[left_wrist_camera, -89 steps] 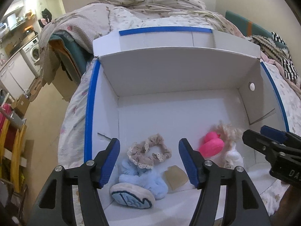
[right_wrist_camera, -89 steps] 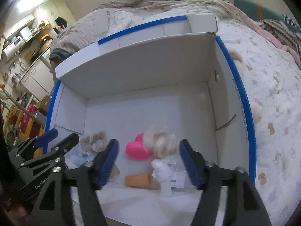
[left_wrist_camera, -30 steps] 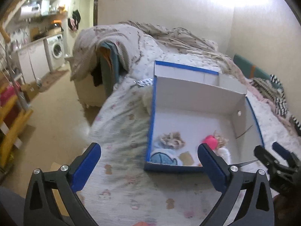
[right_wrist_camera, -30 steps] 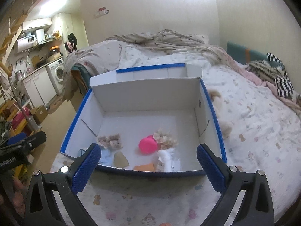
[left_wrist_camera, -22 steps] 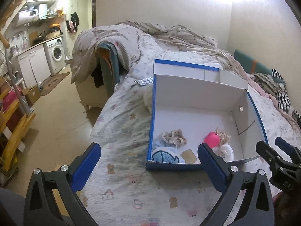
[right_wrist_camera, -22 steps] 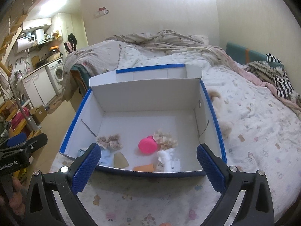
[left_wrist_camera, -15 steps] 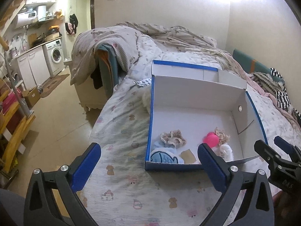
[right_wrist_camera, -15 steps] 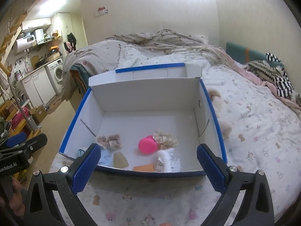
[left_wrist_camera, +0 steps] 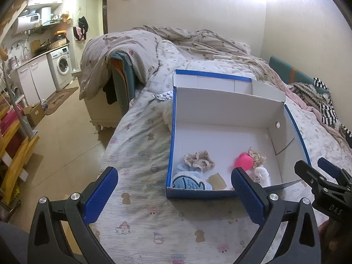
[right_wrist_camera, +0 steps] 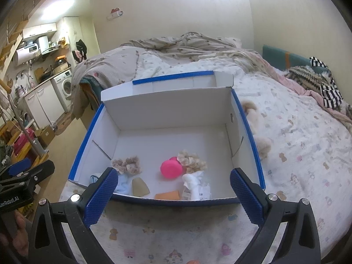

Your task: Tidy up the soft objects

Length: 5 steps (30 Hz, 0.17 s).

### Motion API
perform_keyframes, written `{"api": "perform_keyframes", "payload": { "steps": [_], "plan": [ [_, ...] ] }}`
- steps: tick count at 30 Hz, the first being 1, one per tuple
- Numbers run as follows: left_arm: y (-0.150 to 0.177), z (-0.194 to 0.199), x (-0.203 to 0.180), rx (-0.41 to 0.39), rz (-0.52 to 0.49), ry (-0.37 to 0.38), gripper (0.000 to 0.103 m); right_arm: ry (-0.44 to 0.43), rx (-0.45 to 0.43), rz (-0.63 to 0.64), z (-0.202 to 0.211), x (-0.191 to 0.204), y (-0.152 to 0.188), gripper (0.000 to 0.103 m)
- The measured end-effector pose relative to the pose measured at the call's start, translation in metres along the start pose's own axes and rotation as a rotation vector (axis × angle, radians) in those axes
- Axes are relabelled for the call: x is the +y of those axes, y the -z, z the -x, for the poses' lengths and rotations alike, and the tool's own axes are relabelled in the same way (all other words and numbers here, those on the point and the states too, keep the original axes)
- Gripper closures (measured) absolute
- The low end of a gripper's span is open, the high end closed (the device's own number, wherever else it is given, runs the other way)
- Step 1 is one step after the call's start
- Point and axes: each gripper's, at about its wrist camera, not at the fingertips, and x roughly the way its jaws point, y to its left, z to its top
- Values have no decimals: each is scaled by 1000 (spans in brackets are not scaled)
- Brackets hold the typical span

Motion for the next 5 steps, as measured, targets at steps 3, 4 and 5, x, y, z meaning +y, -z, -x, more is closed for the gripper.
{"api": "perform_keyframes", "payload": {
  "steps": [3,4,5],
  "plan": [
    [0,0,-1,-4,0,-5,0,-3,-4,1,0,0,0,0],
    [0,0,-1,-2,1,-1,0,-3,-5,2,0,1,1,0],
    [0,0,-1,-2,0,1,0,-4,-5,2,0,0,1,0]
  ]
}}
